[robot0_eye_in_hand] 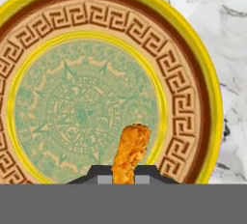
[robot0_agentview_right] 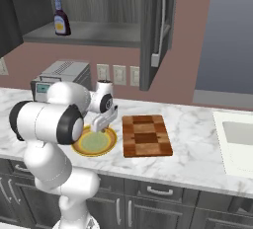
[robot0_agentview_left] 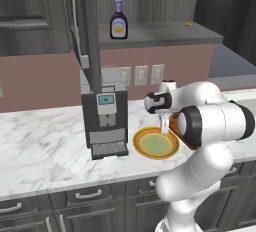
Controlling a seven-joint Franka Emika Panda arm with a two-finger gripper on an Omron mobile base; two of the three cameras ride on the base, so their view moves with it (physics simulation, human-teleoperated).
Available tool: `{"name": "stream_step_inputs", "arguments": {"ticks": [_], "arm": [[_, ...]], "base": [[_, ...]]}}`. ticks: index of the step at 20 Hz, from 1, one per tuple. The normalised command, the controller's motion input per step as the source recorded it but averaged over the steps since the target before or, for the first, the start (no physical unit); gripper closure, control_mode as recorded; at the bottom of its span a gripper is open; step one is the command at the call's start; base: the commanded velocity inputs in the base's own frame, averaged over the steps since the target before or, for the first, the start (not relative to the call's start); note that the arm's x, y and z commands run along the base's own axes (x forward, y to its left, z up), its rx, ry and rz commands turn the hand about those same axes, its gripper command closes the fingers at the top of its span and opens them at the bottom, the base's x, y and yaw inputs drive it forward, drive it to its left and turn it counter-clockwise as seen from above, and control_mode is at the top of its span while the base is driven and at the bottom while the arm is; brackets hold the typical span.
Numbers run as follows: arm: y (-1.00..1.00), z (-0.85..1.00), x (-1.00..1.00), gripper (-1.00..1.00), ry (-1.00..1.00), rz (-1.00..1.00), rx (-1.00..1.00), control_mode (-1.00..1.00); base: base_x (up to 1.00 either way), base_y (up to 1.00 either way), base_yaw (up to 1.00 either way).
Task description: Pick the shrimp from the plate and place it on the cutting board. Then pick the condiment bottle from the cabinet and place it next to the cutting board.
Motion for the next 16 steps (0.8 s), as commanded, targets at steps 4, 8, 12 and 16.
{"name": "stream_step_inputs", "arguments": {"ticks": [4, 8, 12, 16], "arm": [[-0.46, 0.01, -0.07, 1.00, 0.00, 0.00, 0.00, -1.00], [-0.47, 0.01, -0.06, 1.00, 0.00, 0.00, 0.00, -1.00], [-0.48, 0.00, -0.05, 1.00, 0.00, 0.00, 0.00, -1.00], [-0.46, 0.00, 0.00, 1.00, 0.00, 0.00, 0.00, -1.00]], "base": [[0.00, 0.00, 0.00], [0.00, 0.00, 0.00], [0.00, 0.00, 0.00], [0.00, 0.00, 0.00]]}}
